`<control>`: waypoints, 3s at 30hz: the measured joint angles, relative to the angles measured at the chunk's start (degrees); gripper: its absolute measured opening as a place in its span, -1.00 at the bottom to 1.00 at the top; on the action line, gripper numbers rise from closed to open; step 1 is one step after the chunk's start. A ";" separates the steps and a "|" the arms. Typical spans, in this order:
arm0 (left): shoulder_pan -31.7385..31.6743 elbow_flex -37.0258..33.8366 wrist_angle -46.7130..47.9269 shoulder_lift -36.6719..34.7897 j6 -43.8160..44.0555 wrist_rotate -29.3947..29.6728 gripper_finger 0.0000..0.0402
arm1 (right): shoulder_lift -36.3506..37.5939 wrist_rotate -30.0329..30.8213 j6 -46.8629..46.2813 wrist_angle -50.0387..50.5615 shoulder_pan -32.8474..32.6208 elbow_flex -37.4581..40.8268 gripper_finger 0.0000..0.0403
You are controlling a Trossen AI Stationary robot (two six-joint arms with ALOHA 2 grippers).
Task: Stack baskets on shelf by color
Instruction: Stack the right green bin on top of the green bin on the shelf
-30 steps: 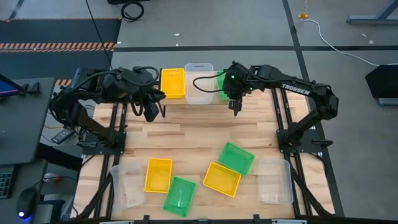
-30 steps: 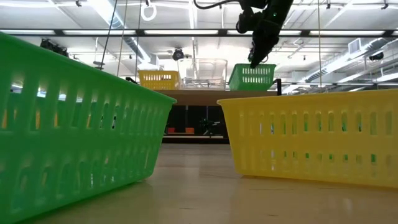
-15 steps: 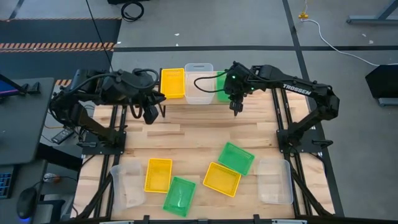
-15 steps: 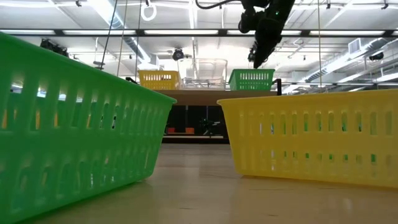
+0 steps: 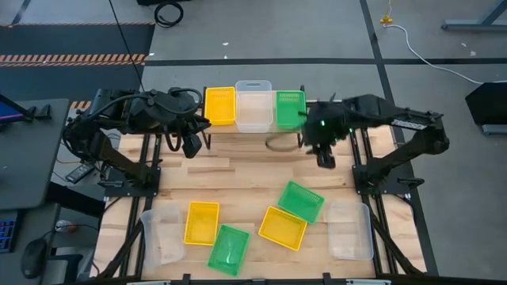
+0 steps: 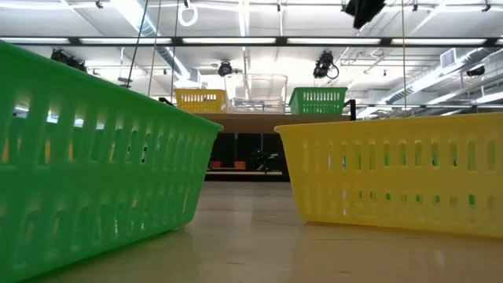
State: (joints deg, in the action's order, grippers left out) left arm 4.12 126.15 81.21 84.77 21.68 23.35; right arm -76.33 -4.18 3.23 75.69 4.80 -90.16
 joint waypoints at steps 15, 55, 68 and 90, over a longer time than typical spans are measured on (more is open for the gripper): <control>0.02 0.00 0.00 0.00 3.20 1.06 -0.74 | 0.15 -3.80 -6.48 -12.68 -18.93 19.80 0.36; 3.58 -0.03 -4.22 5.44 13.82 3.45 -0.74 | -12.69 4.24 -3.57 -33.42 -34.13 42.21 -0.59; 3.58 -0.04 -4.20 5.44 10.63 3.44 -0.74 | -6.62 9.77 -0.16 -19.36 -31.33 29.61 -0.96; 3.91 -0.02 -10.64 5.42 3.10 1.91 -0.74 | -3.22 24.94 10.72 -7.44 -2.89 -3.07 -0.96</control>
State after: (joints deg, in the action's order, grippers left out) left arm 8.03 126.13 70.57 90.19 24.79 25.26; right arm -79.55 20.76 13.94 68.25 1.90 -93.23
